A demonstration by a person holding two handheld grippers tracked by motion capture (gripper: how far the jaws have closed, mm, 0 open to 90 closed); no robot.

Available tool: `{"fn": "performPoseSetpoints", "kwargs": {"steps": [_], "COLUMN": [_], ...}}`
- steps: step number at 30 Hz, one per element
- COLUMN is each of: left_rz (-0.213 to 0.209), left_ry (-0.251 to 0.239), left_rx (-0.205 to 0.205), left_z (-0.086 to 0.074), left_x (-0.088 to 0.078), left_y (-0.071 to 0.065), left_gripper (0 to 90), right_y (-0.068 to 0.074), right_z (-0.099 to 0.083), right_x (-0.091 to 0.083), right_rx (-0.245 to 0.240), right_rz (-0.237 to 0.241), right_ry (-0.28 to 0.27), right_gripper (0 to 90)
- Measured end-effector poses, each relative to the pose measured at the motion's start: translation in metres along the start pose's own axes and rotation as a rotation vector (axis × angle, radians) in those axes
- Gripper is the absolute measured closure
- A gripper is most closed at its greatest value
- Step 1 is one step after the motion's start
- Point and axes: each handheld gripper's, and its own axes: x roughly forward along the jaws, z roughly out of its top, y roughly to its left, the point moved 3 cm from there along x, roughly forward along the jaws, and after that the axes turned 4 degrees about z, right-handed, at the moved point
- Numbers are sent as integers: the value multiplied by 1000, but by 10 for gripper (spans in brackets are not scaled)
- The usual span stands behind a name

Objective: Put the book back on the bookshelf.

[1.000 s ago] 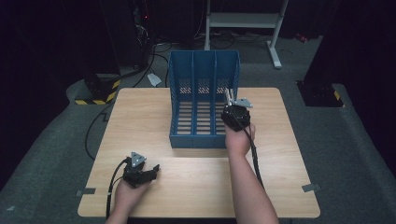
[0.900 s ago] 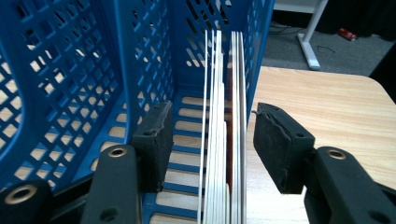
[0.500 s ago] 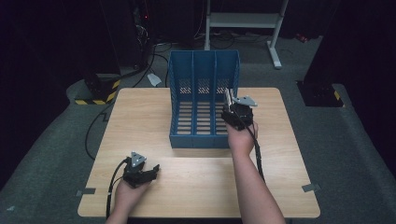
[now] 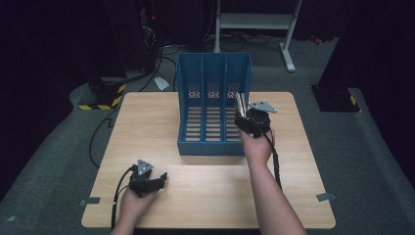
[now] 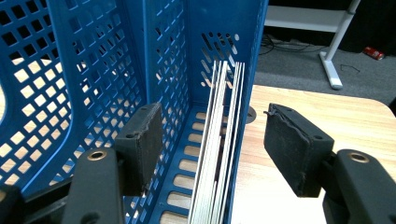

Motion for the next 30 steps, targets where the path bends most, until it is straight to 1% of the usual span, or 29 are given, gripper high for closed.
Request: {"fn": "performPoseSetpoints", "kwargs": {"steps": [6, 7, 9, 12, 14, 15, 16, 18, 20, 21, 22, 23, 24, 26, 27, 28, 29, 30], "left_rz": [0, 0, 0, 0, 0, 0, 0, 0, 0, 0, 0, 0, 1, 1, 1, 1, 1, 1], "left_ry": [1, 0, 0, 0, 1, 1, 1, 1, 1, 1, 1, 1, 1, 1, 1, 1, 1, 1], "left_rx": [-1, 0, -1, 0, -1, -1, -1, -1, -1, -1, -2, -2, -2, -2, -2, -2, -2, -2], "left_z": [0, 0, 0, 0, 0, 0, 0, 0, 0, 0, 0, 0, 0, 0, 0, 0, 0, 0], "left_x": [0, 0, 0, 0, 0, 0, 0, 0, 0, 0, 0, 0, 0, 0, 0, 0, 0, 0], "left_y": [0, 0, 0, 0, 0, 0, 0, 0, 0, 0, 0, 0, 0, 0, 0, 0, 0, 0], "left_gripper": [287, 287, 286, 287, 287, 287, 287, 287, 287, 287, 287, 287, 286, 287, 287, 287, 287, 287], "right_y": [-4, -7, -9, -17, -19, -23, -23, -28, -35, -35, -40, -40, -45, -47, -50, -54, -54, -55], "right_z": [-4, -8, -10, -19, -21, -26, -26, -31, -39, -39, -46, -46, -53, -56, -62, -73, -73, -78], "right_x": [-5, -5, -6, -9, -11, -14, -14, -19, -28, -28, -35, -35, -41, -42, -45, -49, -49, -50], "right_rx": [-6, 10, 19, 16, 20, 16, 16, 20, 19, 19, 17, 17, 6, 5, -6, -23, -23, -30], "right_rz": [13, 24, 27, 30, 31, 34, 34, 40, 41, 41, 42, 42, 31, 32, 26, 23, 23, 22], "right_ry": [2, 5, 7, 10, 9, 5, 5, -2, -8, -8, -10, -10, -5, -5, 2, 26, 26, 34], "right_gripper": [370, 368, 367, 365, 364, 364, 364, 363, 362, 362, 362, 362, 362, 360, 357, 350, 350, 346]}}
